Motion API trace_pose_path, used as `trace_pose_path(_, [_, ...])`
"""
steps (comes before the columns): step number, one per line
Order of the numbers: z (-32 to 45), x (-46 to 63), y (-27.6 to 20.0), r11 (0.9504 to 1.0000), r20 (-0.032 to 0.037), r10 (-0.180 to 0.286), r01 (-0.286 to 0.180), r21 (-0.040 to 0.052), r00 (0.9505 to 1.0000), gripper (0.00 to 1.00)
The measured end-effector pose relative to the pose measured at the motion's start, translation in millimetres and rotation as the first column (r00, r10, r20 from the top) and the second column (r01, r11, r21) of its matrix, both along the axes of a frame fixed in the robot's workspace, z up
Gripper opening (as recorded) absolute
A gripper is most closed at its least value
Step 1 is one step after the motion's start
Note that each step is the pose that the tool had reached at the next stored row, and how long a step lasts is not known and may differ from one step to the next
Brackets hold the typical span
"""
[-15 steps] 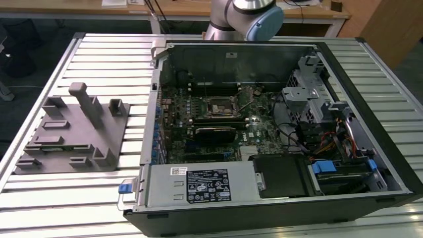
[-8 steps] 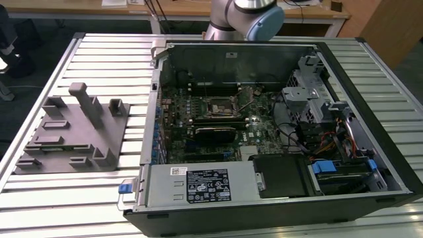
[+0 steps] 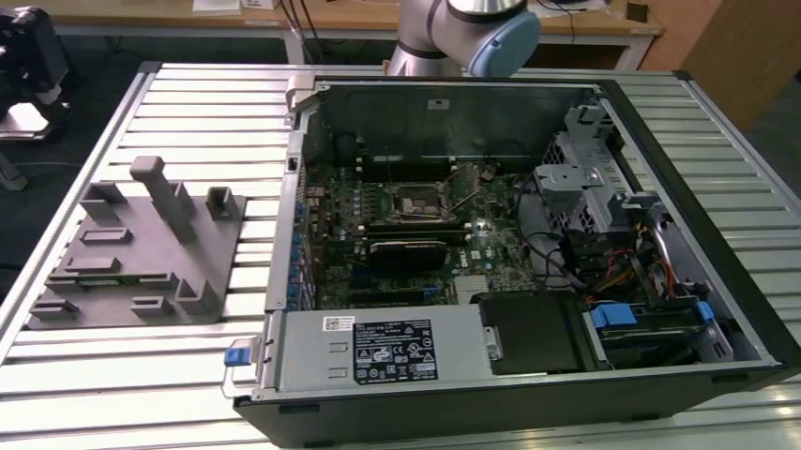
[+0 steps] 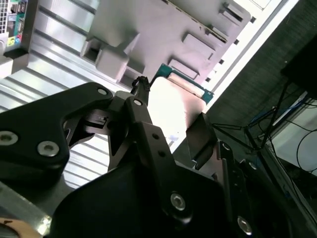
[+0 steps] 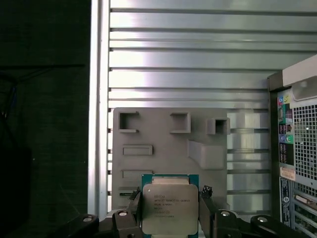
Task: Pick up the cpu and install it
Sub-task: 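Pick up the cpu and move it towards the insertion slot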
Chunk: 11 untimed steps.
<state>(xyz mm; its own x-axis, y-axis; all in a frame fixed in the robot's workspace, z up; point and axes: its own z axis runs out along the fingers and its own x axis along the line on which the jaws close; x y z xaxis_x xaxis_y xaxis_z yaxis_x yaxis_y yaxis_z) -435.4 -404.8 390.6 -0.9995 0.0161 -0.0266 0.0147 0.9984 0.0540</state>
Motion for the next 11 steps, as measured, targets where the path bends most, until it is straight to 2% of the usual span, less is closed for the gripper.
trace_pose_path(11, [0.0,33.4,0.2,1.0,0.0,0.0,0.0,0.0,1.0,0.55])
